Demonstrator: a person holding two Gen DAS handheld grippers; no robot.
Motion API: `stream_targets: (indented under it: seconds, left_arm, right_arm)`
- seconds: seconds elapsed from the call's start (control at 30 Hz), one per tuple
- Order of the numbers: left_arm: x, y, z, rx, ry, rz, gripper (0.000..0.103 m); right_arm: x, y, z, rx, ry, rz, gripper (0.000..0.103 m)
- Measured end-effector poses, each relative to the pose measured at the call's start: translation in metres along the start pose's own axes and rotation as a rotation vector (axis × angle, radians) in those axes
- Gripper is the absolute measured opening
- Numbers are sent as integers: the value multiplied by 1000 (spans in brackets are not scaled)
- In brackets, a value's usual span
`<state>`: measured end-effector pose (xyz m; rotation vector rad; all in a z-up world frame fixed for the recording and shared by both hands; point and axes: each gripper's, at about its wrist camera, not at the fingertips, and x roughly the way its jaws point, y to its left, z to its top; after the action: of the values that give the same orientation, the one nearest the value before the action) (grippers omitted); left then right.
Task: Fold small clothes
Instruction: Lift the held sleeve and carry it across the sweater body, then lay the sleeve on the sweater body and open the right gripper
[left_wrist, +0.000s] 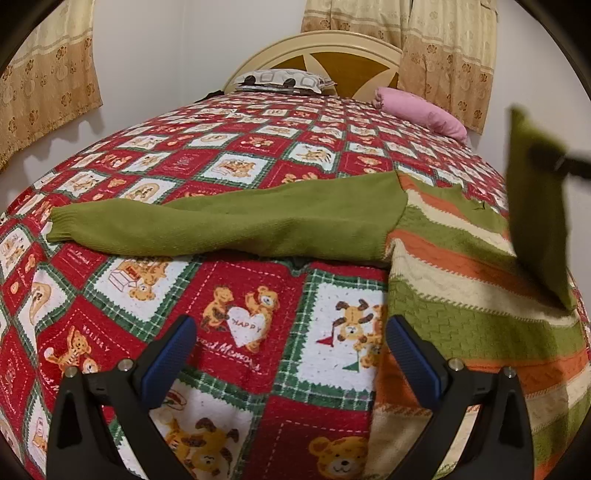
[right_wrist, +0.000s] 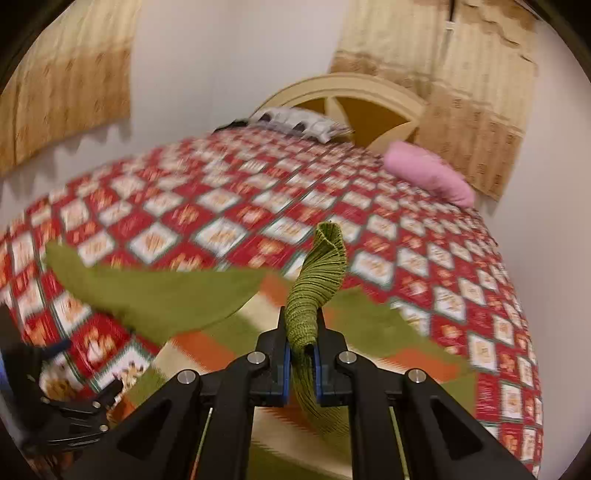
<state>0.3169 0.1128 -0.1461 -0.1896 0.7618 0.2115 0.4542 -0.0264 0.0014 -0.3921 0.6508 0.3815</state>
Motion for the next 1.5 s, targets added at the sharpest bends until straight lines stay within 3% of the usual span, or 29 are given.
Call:
stream_targets:
  seconds: [0.13, 0.17, 0.2, 0.27, 0.5, 0.63, 0.7, 0.83, 0.9, 1.0, 1.1, 1.17, 1.23, 1.27, 1.3, 1.37, 1.5]
  left_arm:
    - [3, -2, 0, 9, 16, 9, 103]
    - [5, -3, 0, 13, 22, 13, 103]
    - [5, -3, 0, 15, 25, 14, 103]
    - [6, -4, 0, 21, 28, 15, 103]
    - [4, 3, 4, 25, 102, -48, 103]
    - [-22, -3, 19, 50, 31, -73, 103]
    - [-32, -15, 29, 76, 3, -121, 103]
    - [-25, -58, 41, 173, 35, -207, 103]
    - [-11, -78, 42, 223, 35, -198, 89]
    - [13, -89, 40, 242, 96, -205, 71]
    - [33, -100, 33, 242, 149, -195, 56]
    - [44, -101, 29, 210, 176, -218, 54]
    - [41, -102, 27, 208, 146, -226, 52]
    - [40, -103, 26, 214, 143, -230, 37]
    - [36, -104, 26, 220, 127, -237, 11]
    - [32, -102, 26, 219, 107, -263, 11]
    - [28, -95, 25, 187, 81, -239, 11]
  right_arm:
    - [47, 40, -30, -84, 104, 49, 9]
    - [58, 45, -38, -93, 148, 74, 14]
    - [66, 45, -44, -92, 191, 94, 33]
    - [73, 43, -53, -70, 237, 118, 60]
    - [14, -22, -82, 98, 174, 214, 60]
    - [-14, -63, -112, 87, 162, 102, 60]
    - [-19, -80, -130, 85, 169, 36, 60]
    - [-20, -104, -153, 142, 188, 30, 60]
    - [-20, -113, -161, 186, 191, 30, 60]
    - [-25, -125, -171, 238, 178, 22, 60]
    - [-29, -140, -178, 257, 167, -34, 60]
    - [-33, -158, -182, 301, 157, -79, 60]
    - [-36, -176, -188, 354, 148, -95, 60]
    - [-36, -184, -191, 379, 146, -101, 60]
    - [-35, -188, -194, 392, 145, -108, 60]
    - [-32, -192, -198, 399, 152, -124, 60]
    - [-24, -193, -201, 398, 169, -155, 60]
